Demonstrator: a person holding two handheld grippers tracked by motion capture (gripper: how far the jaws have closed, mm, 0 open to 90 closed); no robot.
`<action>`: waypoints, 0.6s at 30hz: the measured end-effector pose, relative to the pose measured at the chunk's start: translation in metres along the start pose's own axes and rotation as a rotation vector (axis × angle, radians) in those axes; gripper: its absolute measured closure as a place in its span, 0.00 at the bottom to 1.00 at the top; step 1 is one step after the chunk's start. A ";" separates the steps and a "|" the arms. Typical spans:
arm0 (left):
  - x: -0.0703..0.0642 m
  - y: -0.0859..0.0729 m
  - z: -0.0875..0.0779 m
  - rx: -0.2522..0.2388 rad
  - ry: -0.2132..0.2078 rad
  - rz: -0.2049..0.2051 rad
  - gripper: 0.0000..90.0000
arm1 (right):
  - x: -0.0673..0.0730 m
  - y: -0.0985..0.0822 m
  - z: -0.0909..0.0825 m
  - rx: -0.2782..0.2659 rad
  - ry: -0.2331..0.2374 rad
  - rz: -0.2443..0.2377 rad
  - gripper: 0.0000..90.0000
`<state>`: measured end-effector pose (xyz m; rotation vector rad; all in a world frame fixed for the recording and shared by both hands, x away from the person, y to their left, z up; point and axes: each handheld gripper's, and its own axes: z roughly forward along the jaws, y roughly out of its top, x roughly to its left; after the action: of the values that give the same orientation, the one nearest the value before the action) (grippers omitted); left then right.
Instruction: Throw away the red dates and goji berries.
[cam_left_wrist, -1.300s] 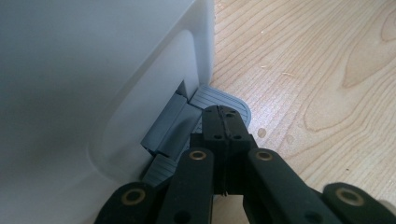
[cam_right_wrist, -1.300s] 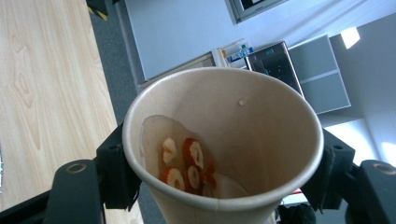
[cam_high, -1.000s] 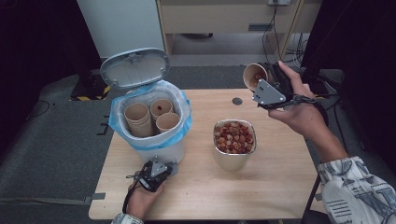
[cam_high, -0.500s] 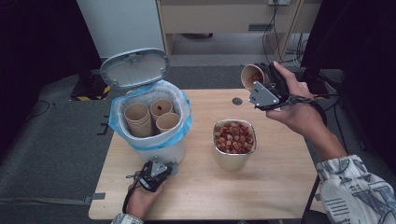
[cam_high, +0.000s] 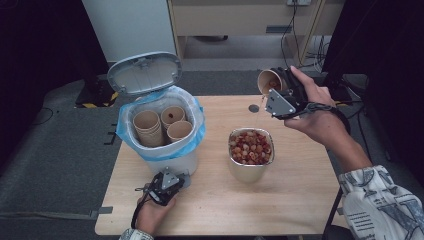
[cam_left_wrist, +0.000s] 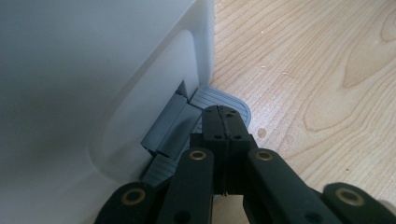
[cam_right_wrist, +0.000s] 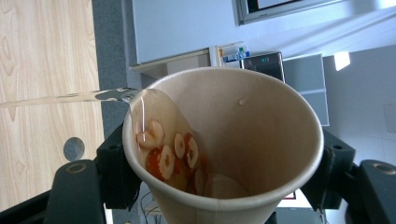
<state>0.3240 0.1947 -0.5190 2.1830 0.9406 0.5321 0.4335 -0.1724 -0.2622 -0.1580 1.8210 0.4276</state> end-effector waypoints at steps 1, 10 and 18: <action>0.000 0.000 0.000 0.000 0.000 0.000 1.00 | 0.000 0.001 0.000 0.000 -0.001 -0.006 0.31; 0.000 0.000 0.000 0.000 -0.001 -0.001 1.00 | 0.002 0.004 0.001 0.005 0.000 -0.039 0.31; 0.000 0.000 0.000 0.000 -0.001 -0.002 1.00 | 0.002 0.004 0.000 0.002 -0.004 -0.055 0.31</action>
<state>0.3241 0.1948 -0.5189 2.1816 0.9423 0.5294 0.4312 -0.1688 -0.2634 -0.2053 1.8084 0.3867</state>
